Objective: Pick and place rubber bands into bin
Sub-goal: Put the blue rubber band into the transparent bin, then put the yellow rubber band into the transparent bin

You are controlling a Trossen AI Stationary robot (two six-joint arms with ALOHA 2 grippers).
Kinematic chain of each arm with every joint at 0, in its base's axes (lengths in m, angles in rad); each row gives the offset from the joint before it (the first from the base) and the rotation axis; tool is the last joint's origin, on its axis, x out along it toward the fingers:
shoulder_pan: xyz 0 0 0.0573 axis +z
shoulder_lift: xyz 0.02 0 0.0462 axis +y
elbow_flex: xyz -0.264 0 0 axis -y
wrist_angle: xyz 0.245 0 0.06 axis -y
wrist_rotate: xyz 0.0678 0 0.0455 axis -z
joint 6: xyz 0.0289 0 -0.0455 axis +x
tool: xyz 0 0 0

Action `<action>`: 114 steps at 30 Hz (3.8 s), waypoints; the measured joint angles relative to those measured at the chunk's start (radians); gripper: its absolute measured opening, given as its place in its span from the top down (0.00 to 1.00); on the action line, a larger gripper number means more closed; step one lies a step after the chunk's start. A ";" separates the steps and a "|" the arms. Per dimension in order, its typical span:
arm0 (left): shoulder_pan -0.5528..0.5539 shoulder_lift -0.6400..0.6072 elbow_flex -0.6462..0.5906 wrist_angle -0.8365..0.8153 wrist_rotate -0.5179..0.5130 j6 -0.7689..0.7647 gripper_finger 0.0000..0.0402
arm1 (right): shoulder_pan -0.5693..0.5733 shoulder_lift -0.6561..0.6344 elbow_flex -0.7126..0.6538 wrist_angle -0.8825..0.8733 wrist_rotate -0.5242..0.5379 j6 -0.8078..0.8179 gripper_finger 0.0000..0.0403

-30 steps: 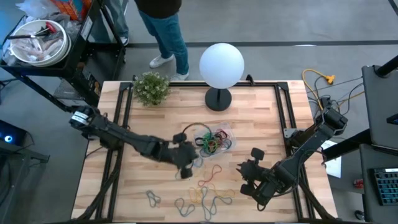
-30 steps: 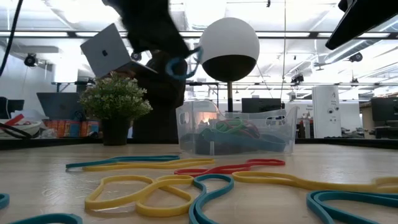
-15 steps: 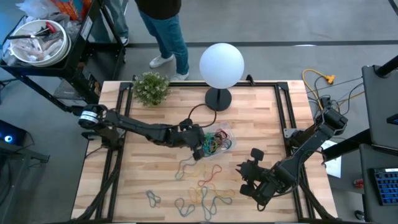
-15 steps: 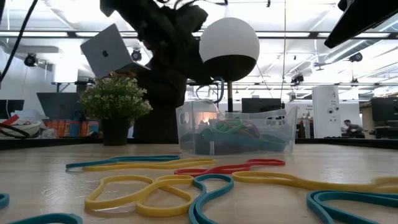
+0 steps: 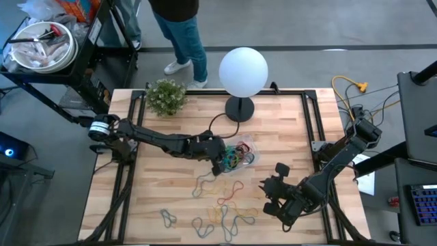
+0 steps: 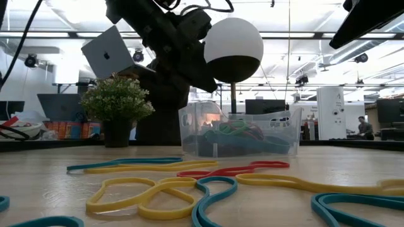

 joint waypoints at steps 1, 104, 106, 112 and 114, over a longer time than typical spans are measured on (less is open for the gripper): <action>0.000 0.000 0.000 0.000 0.006 0.000 0.89 | 0.000 0.000 0.000 0.000 0.000 0.002 0.83; -0.183 -0.217 -0.037 -0.092 0.282 -0.086 0.81 | -0.125 0.177 0.333 -0.236 0.104 -0.376 0.98; -0.194 -0.217 -0.037 -0.091 0.282 -0.093 0.81 | -0.143 0.173 0.352 -0.282 0.133 -0.377 0.98; -0.228 -0.217 -0.037 -0.093 0.280 -0.119 0.81 | -0.233 0.158 0.363 -0.308 0.171 -0.448 0.98; -0.244 -0.217 -0.037 -0.109 0.281 -0.135 0.81 | -0.269 0.157 0.362 -0.311 0.179 -0.485 0.98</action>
